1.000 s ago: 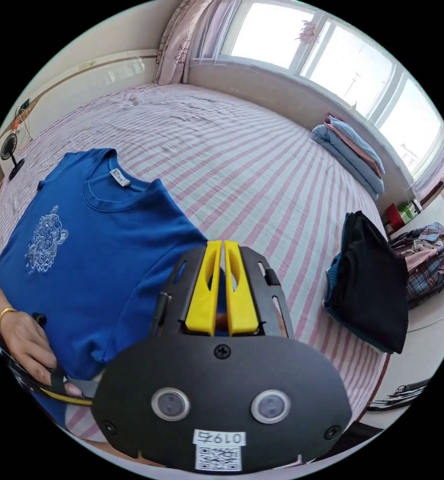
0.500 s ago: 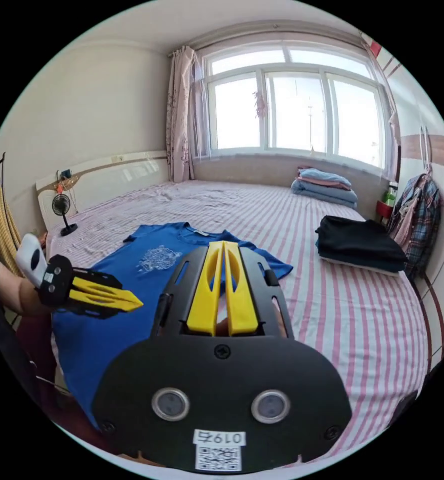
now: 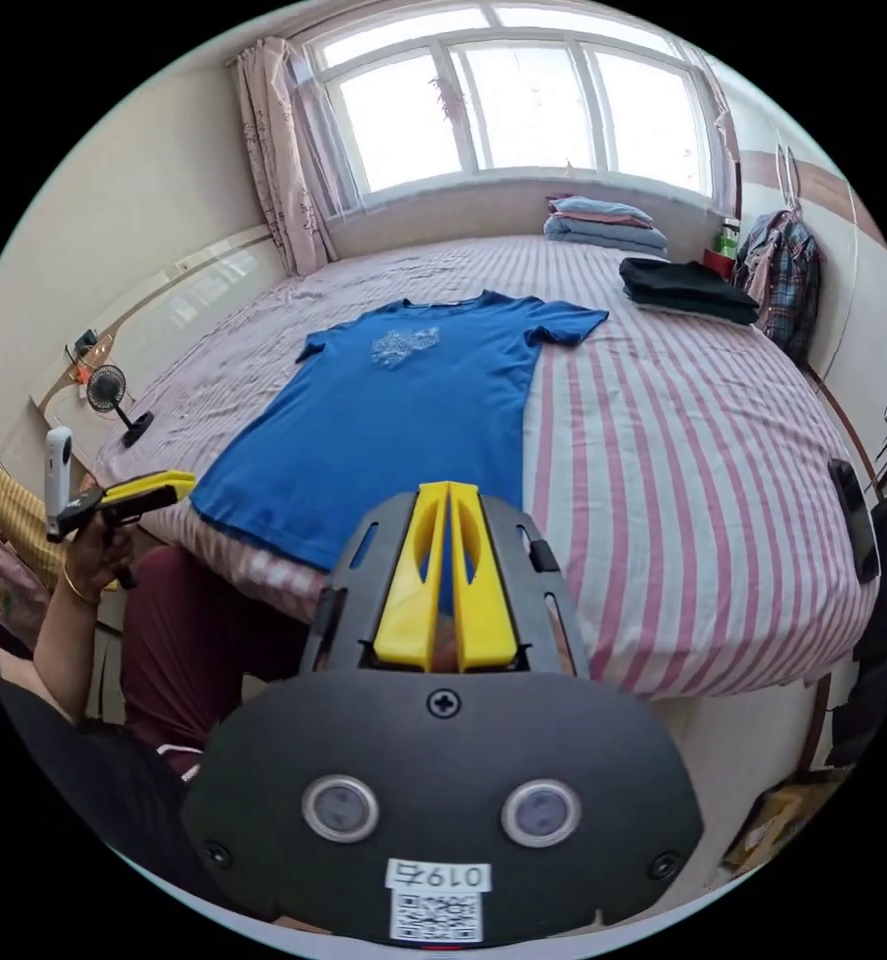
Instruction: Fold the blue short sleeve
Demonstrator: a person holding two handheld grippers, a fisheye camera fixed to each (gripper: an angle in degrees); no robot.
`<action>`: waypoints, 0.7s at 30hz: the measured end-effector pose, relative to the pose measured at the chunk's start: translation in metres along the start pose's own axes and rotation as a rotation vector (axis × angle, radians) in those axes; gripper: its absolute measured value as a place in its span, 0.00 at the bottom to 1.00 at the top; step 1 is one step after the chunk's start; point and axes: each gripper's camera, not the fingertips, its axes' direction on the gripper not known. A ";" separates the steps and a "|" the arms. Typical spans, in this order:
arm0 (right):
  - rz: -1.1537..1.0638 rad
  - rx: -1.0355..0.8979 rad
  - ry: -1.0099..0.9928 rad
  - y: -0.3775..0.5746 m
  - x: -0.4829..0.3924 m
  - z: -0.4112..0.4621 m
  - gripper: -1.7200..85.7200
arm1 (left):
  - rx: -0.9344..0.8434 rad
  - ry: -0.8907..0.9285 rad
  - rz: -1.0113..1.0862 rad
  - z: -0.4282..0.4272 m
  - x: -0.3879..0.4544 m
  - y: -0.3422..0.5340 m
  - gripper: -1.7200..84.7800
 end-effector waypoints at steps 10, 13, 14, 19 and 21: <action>-0.024 -0.126 0.149 0.069 -0.072 -0.019 0.01 | -0.118 -0.178 -0.090 -0.021 -0.026 0.072 0.03; -0.059 -0.022 0.187 0.087 -0.105 -0.042 0.01 | 0.019 -0.230 -0.056 -0.059 -0.017 0.092 0.03; -0.075 0.002 0.193 0.091 -0.113 -0.046 0.01 | 0.074 -0.245 -0.028 -0.072 -0.013 0.103 0.03; -0.222 0.208 0.193 0.149 -0.167 -0.069 0.01 | 0.199 -0.238 0.002 -0.100 -0.018 0.155 0.03; -0.201 0.242 0.220 0.171 -0.172 -0.065 0.01 | 0.230 -0.253 -0.024 -0.102 -0.030 0.178 0.03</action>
